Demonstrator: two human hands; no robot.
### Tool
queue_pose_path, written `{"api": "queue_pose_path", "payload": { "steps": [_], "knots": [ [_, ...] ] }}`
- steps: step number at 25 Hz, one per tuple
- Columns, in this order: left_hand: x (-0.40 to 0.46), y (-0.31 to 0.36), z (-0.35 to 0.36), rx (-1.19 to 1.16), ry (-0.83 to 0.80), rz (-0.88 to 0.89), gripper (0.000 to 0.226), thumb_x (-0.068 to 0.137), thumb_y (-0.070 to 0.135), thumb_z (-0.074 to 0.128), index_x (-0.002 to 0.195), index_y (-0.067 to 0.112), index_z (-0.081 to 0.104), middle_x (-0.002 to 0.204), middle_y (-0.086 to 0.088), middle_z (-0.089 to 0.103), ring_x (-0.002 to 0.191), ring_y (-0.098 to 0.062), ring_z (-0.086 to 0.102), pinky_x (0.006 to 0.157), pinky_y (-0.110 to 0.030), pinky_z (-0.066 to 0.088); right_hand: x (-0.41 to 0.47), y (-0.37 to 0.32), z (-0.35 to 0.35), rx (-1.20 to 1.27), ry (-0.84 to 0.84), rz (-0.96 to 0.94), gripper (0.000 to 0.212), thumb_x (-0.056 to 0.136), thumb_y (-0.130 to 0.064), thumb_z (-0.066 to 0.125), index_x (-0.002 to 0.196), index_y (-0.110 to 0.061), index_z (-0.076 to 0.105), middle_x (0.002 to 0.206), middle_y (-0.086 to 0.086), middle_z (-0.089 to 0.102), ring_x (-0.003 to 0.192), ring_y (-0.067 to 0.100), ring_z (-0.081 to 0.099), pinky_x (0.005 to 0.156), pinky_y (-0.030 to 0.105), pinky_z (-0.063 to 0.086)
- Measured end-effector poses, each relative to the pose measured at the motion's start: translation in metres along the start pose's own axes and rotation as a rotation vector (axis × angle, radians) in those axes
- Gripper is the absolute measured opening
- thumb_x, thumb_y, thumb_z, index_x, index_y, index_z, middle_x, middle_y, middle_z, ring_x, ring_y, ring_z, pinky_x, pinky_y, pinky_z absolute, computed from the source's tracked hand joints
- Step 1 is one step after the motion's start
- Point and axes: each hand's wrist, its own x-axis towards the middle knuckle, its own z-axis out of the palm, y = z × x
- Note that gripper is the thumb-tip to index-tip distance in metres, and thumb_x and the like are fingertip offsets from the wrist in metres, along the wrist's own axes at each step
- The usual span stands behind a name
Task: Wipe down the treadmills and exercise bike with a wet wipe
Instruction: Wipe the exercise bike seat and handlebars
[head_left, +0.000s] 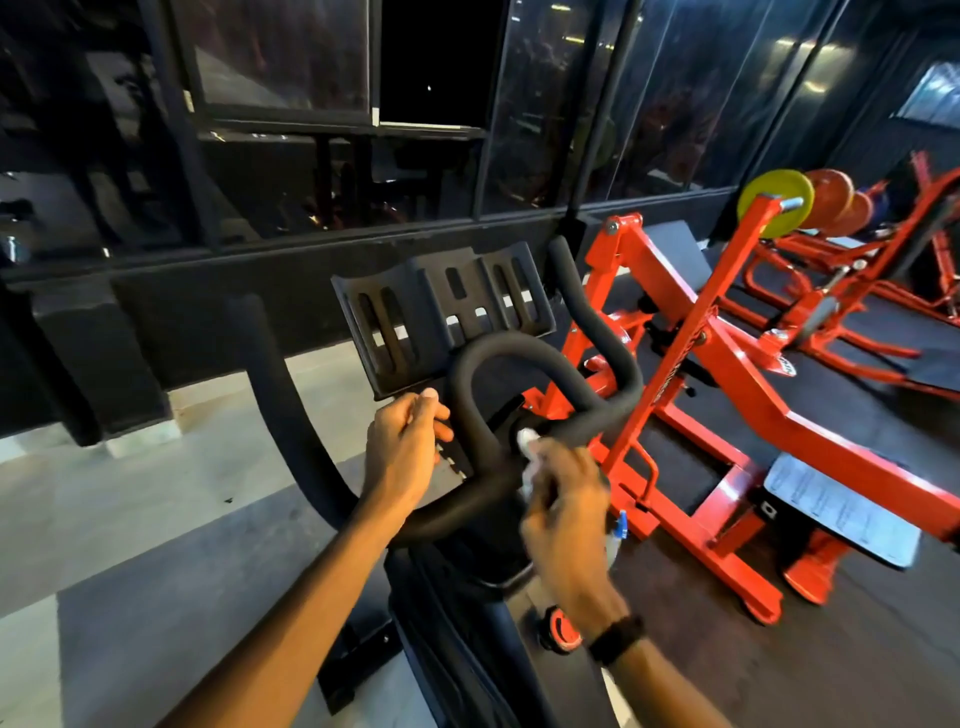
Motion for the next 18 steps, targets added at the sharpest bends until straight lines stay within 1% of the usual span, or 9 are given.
{"api": "queue_pose_path", "payload": {
  "steps": [4, 5, 6, 8, 9, 11, 13, 15, 18],
  "knots": [
    [-0.005, -0.003, -0.002, 0.099, -0.034, 0.076, 0.027, 0.097, 0.04, 0.055, 0.08, 0.022, 0.064, 0.068, 0.003, 0.069, 0.067, -0.019, 0.063, 0.073, -0.052, 0.056, -0.038, -0.046, 0.002, 0.173, -0.364, -0.174, 0.027, 0.095, 0.003, 0.058, 0.112, -0.013, 0.07, 0.101, -0.002, 0.061, 0.092, 0.003, 0.059, 0.08, 0.015, 0.044],
    [-0.008, -0.004, -0.003, 0.134, -0.038, 0.095, 0.027, 0.092, 0.045, 0.055, 0.08, 0.022, 0.064, 0.068, 0.005, 0.069, 0.068, -0.019, 0.064, 0.073, -0.052, 0.056, -0.03, -0.045, -0.004, 0.188, -0.341, -0.209, 0.027, 0.095, 0.005, 0.06, 0.112, -0.012, 0.072, 0.102, 0.001, 0.064, 0.094, 0.007, 0.061, 0.081, 0.019, 0.047],
    [-0.01, -0.003, -0.004, 0.157, -0.042, 0.106, 0.027, 0.088, 0.048, 0.054, 0.08, 0.023, 0.063, 0.068, 0.006, 0.069, 0.068, -0.019, 0.064, 0.072, -0.051, 0.056, -0.013, -0.036, -0.01, 0.172, -0.222, -0.2, 0.028, 0.093, 0.009, 0.061, 0.111, -0.01, 0.073, 0.101, 0.004, 0.067, 0.093, 0.011, 0.063, 0.082, 0.024, 0.049],
    [-0.013, 0.0, -0.005, 0.175, -0.053, 0.108, 0.021, 0.09, 0.044, 0.056, 0.083, 0.026, 0.062, 0.07, 0.006, 0.069, 0.07, -0.019, 0.065, 0.071, -0.052, 0.056, 0.035, 0.006, -0.026, 0.066, 0.061, -0.045, 0.029, 0.091, 0.013, 0.061, 0.107, -0.008, 0.071, 0.099, 0.006, 0.067, 0.091, 0.018, 0.064, 0.082, 0.03, 0.05],
    [-0.013, 0.0, -0.005, 0.198, -0.057, 0.115, 0.016, 0.094, 0.039, 0.059, 0.084, 0.026, 0.062, 0.072, 0.006, 0.069, 0.07, -0.018, 0.065, 0.071, -0.051, 0.056, 0.059, 0.031, -0.036, -0.02, 0.138, 0.077, 0.03, 0.09, 0.013, 0.06, 0.107, -0.01, 0.07, 0.099, 0.005, 0.064, 0.091, 0.024, 0.064, 0.082, 0.033, 0.05],
    [-0.015, 0.002, -0.003, 0.279, -0.033, 0.159, 0.011, 0.096, 0.031, 0.062, 0.088, 0.024, 0.062, 0.077, 0.005, 0.068, 0.074, -0.014, 0.065, 0.072, -0.044, 0.055, 0.081, 0.067, -0.048, -0.157, 0.125, 0.282, 0.028, 0.088, 0.01, 0.061, 0.107, -0.009, 0.071, 0.1, 0.011, 0.062, 0.092, 0.034, 0.062, 0.079, 0.037, 0.047],
    [-0.017, 0.007, -0.002, 0.333, -0.008, 0.198, 0.009, 0.095, 0.029, 0.064, 0.09, 0.021, 0.062, 0.078, 0.008, 0.066, 0.076, -0.011, 0.064, 0.068, -0.035, 0.051, 0.066, 0.065, -0.036, -0.169, 0.084, 0.312, 0.023, 0.087, 0.009, 0.06, 0.105, -0.003, 0.069, 0.102, 0.016, 0.063, 0.093, 0.034, 0.061, 0.079, 0.034, 0.043],
    [-0.02, 0.013, 0.0, 0.388, 0.017, 0.284, 0.009, 0.096, 0.028, 0.062, 0.09, 0.022, 0.061, 0.076, 0.013, 0.062, 0.073, -0.009, 0.061, 0.061, -0.027, 0.044, 0.029, 0.036, -0.017, -0.112, 0.068, 0.196, 0.023, 0.089, 0.006, 0.056, 0.108, -0.001, 0.065, 0.101, 0.008, 0.06, 0.09, 0.022, 0.057, 0.081, 0.026, 0.041],
    [-0.022, 0.016, 0.01, 0.579, 0.031, 0.613, 0.011, 0.093, 0.028, 0.056, 0.088, 0.02, 0.061, 0.075, 0.007, 0.063, 0.066, -0.017, 0.059, 0.061, -0.03, 0.045, -0.017, 0.01, -0.017, -0.034, -0.038, -0.022, 0.031, 0.089, 0.006, 0.052, 0.114, -0.004, 0.068, 0.099, 0.002, 0.06, 0.091, 0.012, 0.058, 0.081, 0.02, 0.047]
  ]
}}
